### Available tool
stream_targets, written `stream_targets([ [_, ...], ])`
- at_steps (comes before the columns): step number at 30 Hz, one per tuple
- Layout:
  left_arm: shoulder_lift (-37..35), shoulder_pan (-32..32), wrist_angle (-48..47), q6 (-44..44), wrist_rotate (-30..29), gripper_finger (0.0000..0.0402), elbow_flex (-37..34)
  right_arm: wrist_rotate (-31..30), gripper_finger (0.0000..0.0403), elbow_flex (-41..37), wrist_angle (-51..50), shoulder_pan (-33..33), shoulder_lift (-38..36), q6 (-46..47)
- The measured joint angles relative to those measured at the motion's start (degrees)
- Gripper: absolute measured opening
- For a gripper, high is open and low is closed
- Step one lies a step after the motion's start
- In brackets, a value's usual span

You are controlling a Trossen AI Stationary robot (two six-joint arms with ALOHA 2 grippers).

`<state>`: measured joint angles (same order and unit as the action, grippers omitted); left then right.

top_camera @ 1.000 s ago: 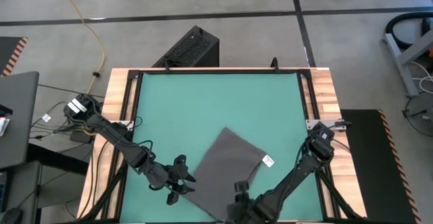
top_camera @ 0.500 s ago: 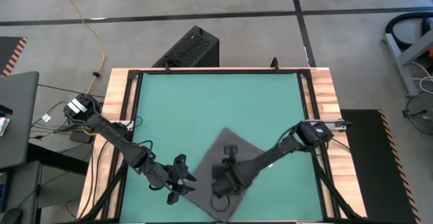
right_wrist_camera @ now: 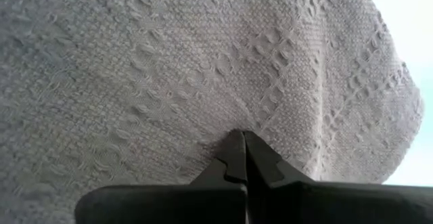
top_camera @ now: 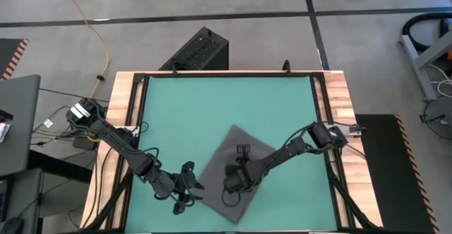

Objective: Roll towel into tight, uniform cylinder
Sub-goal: Roll the gray towel

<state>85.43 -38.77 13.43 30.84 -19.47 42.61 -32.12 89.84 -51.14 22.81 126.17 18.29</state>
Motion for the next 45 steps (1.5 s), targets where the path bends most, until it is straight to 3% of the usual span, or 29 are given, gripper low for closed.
stream_targets([
  [6,0.0,1.62,-1.3,-2.92,-3.58,0.0167,0.0,-3.96,0.0007,-2.55,5.61,-5.69,0.1,-13.14],
  [11,0.0,4.76,-2.55,-5.95,-2.95,0.0167,-0.02,-2.46,0.001,-3.12,6.39,-6.98,-4.18,-14.48],
  [15,0.0,7.89,-2.56,-10.57,0.41,0.0167,-0.02,-2.24,0.0016,-2.79,5.47,-3.76,-12.65,-11.72],
  [21,0.0,12.22,-2.54,-15.46,9.3,0.0167,-0.02,12.27,0.0062,-9.55,11.32,4.91,-21.6,-1.82],
  [24,0.0,12.63,-2.51,-17.43,13.97,0.0167,-0.02,13.43,0.0098,-12.64,17.87,10.95,-23.48,-0.24],
  [28,0.0,11.15,-2.6,-21.43,15.53,0.0167,-0.02,6.01,0.0167,-13.56,22.11,17.8,-20.68,-4.34],
  [31,0.0,9.58,-2.66,-22.48,14.77,0.0169,-0.02,1.4,0.0225,-13.61,26.69,19.31,-17.59,-6.21],
  [34,0.0,8.14,-2.76,-22.81,12.52,0.0178,-0.02,0.97,0.0264,-13.47,31.19,19.2,-14.04,-6.71],
  [38,0.0,7.15,-2.82,-22.83,8.75,0.0191,-0.02,1.4,0.0279,-13.52,34.33,19.01,-9.97,-8.56],
  [45,0.0,7.11,-2.94,-20.05,8.21,0.0197,-0.02,-0.96,0.0281,-13.48,35.71,19.05,-7.58,-8.47],
])
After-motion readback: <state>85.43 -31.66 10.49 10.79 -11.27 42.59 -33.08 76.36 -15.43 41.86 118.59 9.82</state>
